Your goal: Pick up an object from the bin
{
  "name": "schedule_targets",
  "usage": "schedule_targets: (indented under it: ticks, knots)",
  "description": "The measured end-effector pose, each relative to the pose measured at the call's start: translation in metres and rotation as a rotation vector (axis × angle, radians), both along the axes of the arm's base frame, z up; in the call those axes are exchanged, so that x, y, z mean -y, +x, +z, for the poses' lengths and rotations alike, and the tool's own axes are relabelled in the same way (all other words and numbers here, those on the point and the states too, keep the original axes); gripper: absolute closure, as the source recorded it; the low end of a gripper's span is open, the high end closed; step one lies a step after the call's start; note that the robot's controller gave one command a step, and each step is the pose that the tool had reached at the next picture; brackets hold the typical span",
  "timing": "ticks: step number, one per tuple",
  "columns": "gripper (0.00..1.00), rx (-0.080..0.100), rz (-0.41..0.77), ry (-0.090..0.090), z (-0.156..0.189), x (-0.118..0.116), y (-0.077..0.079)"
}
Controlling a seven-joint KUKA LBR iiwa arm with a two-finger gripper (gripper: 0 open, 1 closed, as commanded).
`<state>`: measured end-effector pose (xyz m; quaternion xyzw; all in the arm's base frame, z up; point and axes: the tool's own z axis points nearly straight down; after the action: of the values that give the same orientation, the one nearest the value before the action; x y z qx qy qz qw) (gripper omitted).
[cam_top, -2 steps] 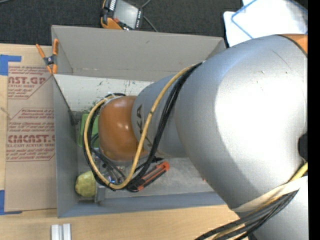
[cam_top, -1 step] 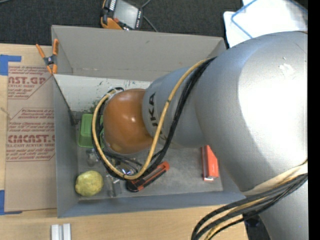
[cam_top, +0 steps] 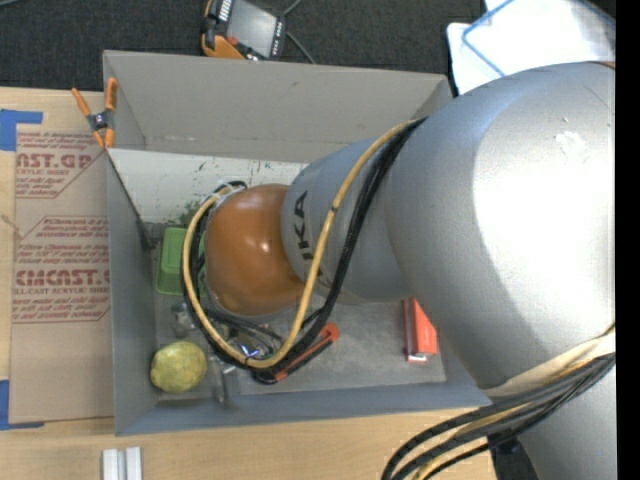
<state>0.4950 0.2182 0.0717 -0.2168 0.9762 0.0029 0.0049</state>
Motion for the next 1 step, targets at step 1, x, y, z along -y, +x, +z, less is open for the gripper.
schedule_targets:
  ticks: [1]
  knots:
    - [1.0,0.001,-0.155,0.001,-0.0021,-0.0179,0.0056]
